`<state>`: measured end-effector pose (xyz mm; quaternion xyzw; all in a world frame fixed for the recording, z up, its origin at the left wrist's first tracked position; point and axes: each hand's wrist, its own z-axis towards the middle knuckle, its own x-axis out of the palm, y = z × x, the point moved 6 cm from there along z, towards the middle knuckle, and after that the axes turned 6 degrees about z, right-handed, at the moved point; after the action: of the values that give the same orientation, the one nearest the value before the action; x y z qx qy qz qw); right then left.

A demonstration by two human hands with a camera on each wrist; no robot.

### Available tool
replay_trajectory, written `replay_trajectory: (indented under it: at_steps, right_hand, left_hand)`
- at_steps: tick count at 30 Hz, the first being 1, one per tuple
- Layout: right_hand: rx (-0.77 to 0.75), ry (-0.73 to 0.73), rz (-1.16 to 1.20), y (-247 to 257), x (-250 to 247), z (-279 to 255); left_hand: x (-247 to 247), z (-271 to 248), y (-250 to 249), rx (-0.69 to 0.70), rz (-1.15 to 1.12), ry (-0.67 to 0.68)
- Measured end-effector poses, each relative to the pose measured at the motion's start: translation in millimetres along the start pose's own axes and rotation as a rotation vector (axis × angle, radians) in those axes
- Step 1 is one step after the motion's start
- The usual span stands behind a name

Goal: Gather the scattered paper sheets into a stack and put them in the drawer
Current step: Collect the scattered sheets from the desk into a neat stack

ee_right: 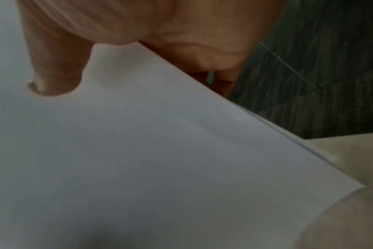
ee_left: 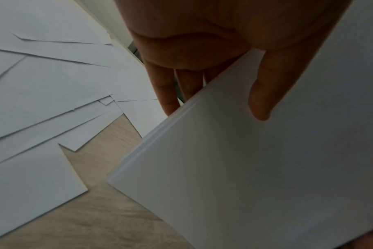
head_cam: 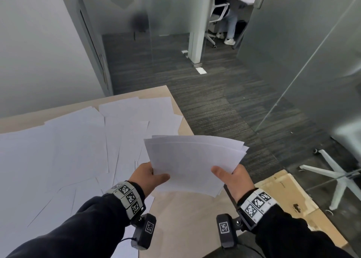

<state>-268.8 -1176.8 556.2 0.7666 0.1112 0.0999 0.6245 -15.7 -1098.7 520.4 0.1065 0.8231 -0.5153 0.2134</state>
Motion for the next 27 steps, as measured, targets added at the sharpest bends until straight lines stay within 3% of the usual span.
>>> replay_trajectory:
  at_steps: [10, 13, 22, 27]
  right_hand:
    - [-0.172, -0.143, 0.218, 56.0, 2.7, 7.1]
    - [-0.145, -0.189, 0.26, 61.9, 4.8, 4.6]
    - [-0.082, -0.28, 0.144, 61.3, -1.1, -1.5]
    - [-0.238, -0.272, -0.103, 59.7, -7.3, 1.4]
  left_hand:
    - [0.6, 0.2, 3.6, -0.033, 0.135, 0.077]
    - [1.1, -0.8, 3.2, -0.026, 0.16, 0.082]
    - [1.9, -5.3, 0.6, -0.012, 0.148, 0.082]
    - [3.2, -7.8, -1.7, 0.003, 0.147, 0.085]
